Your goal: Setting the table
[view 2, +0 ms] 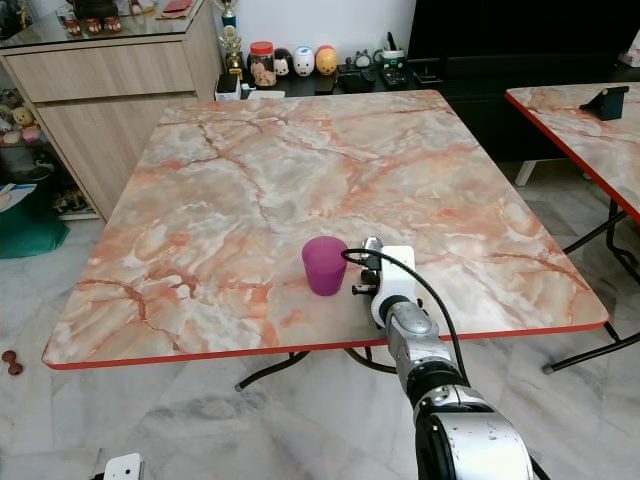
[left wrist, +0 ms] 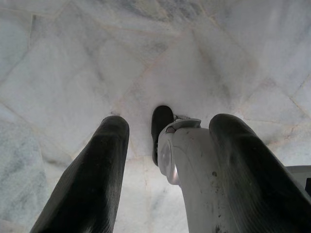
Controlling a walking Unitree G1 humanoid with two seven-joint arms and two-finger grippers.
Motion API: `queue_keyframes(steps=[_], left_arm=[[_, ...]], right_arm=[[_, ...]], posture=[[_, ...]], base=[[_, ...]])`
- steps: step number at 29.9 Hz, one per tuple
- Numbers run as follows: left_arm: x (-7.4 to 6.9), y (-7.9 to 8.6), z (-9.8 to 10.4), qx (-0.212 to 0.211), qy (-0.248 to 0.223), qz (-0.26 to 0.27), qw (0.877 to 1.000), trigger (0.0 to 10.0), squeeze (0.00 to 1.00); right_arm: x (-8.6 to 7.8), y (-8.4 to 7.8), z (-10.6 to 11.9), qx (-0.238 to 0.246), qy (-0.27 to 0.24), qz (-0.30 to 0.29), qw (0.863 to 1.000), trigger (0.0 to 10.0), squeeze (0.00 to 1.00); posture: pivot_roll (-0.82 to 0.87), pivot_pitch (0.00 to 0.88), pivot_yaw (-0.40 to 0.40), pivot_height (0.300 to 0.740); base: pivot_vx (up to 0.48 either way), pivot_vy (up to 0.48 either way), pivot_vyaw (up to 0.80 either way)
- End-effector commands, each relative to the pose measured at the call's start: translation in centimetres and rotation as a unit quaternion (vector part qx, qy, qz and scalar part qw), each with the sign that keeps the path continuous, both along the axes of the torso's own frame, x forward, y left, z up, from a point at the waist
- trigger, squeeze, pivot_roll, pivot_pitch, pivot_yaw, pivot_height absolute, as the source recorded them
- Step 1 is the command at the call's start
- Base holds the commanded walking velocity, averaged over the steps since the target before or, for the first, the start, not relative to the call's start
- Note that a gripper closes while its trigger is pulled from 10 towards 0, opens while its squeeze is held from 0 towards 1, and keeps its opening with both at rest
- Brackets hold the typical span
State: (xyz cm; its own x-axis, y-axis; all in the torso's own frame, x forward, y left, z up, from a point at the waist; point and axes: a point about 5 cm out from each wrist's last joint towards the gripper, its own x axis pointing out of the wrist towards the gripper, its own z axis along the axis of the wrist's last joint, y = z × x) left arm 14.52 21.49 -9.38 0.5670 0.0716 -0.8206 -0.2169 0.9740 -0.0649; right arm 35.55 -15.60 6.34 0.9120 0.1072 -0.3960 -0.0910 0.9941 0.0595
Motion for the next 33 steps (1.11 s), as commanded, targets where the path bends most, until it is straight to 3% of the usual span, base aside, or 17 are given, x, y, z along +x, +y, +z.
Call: queue_keyframes(steps=[1, 13, 14, 15, 23, 26, 28, 29, 33], left_arm=[[-0.5, 0.2, -0.2, 0.000, 0.011, 0.006, 1.000, 10.0, 0.00], [-0.5, 0.2, -0.2, 0.001, 0.011, 0.002, 1.000, 10.0, 0.00], [-0.5, 0.2, -0.2, 0.001, 0.011, 0.001, 1.000, 10.0, 0.00], [-0.5, 0.2, -0.2, 0.001, 0.011, 0.001, 1.000, 10.0, 0.00], [-0.6, 0.2, -0.2, 0.005, 0.013, -0.005, 1.000, 10.0, 0.00], [-0.7, 0.2, -0.2, 0.006, 0.015, -0.009, 1.000, 10.0, 0.00], [-0.7, 0.1, -0.2, 0.008, 0.015, -0.014, 1.000, 10.0, 0.00], [-0.7, 0.1, -0.2, 0.008, 0.015, -0.014, 1.000, 10.0, 0.00], [-0.6, 0.1, -0.2, 0.013, 0.014, -0.022, 1.000, 10.0, 0.00]], right_arm=[[-0.2, 0.2, -0.4, -0.001, 0.010, 0.000, 1.000, 0.0, 0.00], [0.1, -1.1, 0.4, -0.014, -0.028, -0.047, 0.998, 0.0, 0.00], [0.1, -1.1, 0.6, -0.017, -0.034, -0.049, 0.998, 7.5, 0.00], [0.2, -1.2, 0.7, -0.021, -0.039, -0.052, 0.998, 10.0, 0.00], [0.2, -2.0, 3.1, -0.037, -0.157, -0.076, 0.984, 10.0, 0.00], [-0.1, -2.4, 4.4, -0.030, -0.207, -0.087, 0.974, 10.0, 0.00], [-0.5, -2.6, 6.0, -0.050, -0.258, -0.078, 0.962, 10.0, 0.00], [-0.5, -2.6, 6.0, -0.050, -0.258, -0.078, 0.962, 10.0, 0.00], [-0.9, -1.7, 8.1, -0.061, -0.312, -0.051, 0.947, 10.0, 0.00]], posture=[[-0.04, 0.000, 0.017, 0.740], [-0.04, 0.000, 0.022, 0.740], [-0.04, 0.000, 0.022, 0.740], [-0.05, 0.000, 0.023, 0.740], [-0.05, 0.000, 0.026, 0.740], [-0.05, 0.000, 0.027, 0.740], [-0.05, 0.000, 0.029, 0.740], [-0.05, 0.000, 0.029, 0.740], [-0.06, 0.000, 0.028, 0.740]], base=[[0.000, 0.000, 0.00], [0.000, 0.000, 0.00], [0.000, 0.000, 0.00], [0.000, 0.000, 0.00], [0.000, 0.000, 0.00], [0.000, 0.000, 0.00], [0.000, 0.000, 0.00], [0.000, 0.000, 0.00], [0.000, 0.000, 0.00]])
